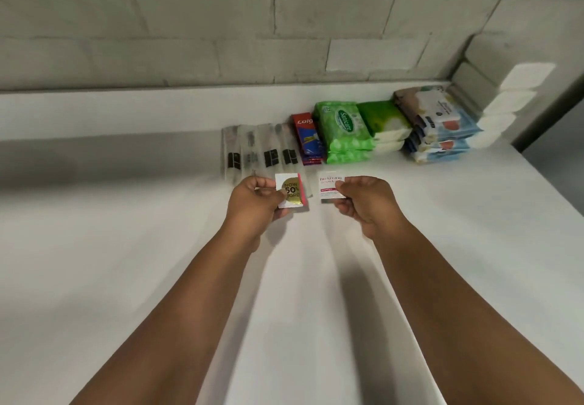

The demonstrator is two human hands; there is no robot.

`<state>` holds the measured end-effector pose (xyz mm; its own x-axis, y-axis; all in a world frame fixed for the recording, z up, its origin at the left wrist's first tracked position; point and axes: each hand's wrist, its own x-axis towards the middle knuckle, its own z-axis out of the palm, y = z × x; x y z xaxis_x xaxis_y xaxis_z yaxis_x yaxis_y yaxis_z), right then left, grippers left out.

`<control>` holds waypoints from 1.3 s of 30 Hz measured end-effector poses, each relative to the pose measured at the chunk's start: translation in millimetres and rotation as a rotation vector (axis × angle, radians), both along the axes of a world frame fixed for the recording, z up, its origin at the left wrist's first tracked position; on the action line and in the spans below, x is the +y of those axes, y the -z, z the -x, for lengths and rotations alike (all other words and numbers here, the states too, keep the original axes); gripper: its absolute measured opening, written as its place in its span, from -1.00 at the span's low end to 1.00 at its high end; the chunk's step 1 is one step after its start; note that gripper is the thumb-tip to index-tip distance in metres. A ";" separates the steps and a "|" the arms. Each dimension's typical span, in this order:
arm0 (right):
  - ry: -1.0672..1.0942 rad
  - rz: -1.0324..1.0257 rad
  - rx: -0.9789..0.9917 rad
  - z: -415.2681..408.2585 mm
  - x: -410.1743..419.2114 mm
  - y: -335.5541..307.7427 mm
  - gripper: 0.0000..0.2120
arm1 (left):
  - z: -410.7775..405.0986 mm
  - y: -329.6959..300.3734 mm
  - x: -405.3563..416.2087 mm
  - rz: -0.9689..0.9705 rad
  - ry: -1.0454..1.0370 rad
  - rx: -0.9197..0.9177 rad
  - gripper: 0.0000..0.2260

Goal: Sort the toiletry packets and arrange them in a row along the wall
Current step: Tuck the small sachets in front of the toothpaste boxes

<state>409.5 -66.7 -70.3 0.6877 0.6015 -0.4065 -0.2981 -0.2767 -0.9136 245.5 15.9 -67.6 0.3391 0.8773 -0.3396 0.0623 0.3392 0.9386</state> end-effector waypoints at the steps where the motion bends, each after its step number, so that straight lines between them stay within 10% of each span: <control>1: -0.006 0.018 -0.033 -7.4 3.8 2.8 -0.93 | -6.0 1.7 0.7 -0.013 -0.021 0.013 -0.86; 25: -0.261 0.301 -0.671 -40.2 44.2 27.6 -0.81 | -46.1 11.1 5.1 -0.082 -0.187 0.052 -0.84; 39: -0.322 -0.005 -0.056 -43.1 23.1 9.9 -0.96 | -79.7 9.7 19.6 -0.119 -0.028 0.099 -0.87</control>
